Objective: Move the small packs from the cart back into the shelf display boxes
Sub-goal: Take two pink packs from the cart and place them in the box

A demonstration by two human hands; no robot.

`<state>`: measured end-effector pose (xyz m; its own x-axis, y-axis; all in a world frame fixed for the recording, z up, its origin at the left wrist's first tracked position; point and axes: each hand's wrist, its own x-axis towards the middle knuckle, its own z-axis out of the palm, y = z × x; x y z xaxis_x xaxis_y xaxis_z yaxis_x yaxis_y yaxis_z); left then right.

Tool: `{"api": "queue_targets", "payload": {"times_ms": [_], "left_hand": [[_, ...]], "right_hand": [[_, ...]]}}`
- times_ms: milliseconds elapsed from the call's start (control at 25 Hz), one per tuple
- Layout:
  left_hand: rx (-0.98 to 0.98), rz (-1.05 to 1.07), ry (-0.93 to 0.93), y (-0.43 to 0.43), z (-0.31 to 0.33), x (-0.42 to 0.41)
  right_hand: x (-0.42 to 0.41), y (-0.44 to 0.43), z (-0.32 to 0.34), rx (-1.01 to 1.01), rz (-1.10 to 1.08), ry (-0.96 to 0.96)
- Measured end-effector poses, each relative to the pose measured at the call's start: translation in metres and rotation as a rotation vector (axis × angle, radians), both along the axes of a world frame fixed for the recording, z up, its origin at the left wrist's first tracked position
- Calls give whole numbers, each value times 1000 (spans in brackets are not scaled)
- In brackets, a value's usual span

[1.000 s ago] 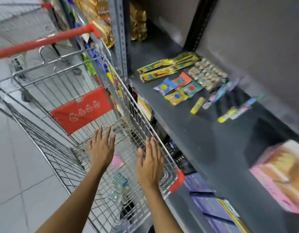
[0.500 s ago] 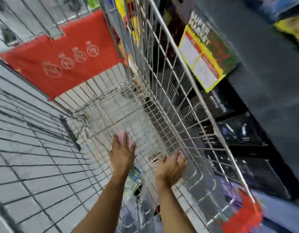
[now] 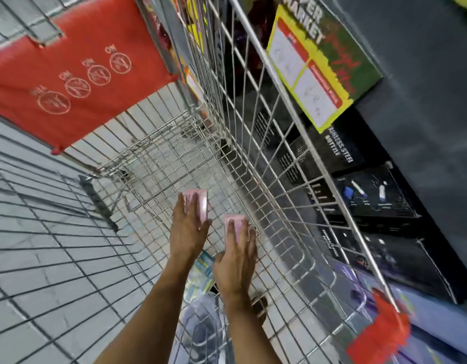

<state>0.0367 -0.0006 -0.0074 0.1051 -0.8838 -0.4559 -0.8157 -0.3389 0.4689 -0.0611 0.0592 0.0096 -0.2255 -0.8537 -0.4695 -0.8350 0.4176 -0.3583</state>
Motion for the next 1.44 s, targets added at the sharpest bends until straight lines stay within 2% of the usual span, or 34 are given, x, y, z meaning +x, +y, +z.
{"api": "queue_targets", "payload": {"times_ms": [80,320,720,880,1080,1200,1320,1440], "left_hand": [[33,92,-30,0,1,0],[38,125,-11,2,9,-4],[-181,206,140,14,44,-5],[-299,364,245,29,102,-9],[-504,389,331,36,202,-15],[-682,316,409,26,266,-26],[-849,158,470,12,322,-49],[-891,41,527,1,369,-86]], "right_hand": [[-7,-4,-4,-3,12,39],[-17,-13,-4,-21,-9,27],[-21,-34,35,-211,40,-3],[-15,-24,94,-322,63,-28],[-19,-23,201,-591,75,-4],[-30,-32,269,-716,11,-29],[-50,-35,320,-886,-8,-2],[-84,-32,363,-982,-111,5]]}}
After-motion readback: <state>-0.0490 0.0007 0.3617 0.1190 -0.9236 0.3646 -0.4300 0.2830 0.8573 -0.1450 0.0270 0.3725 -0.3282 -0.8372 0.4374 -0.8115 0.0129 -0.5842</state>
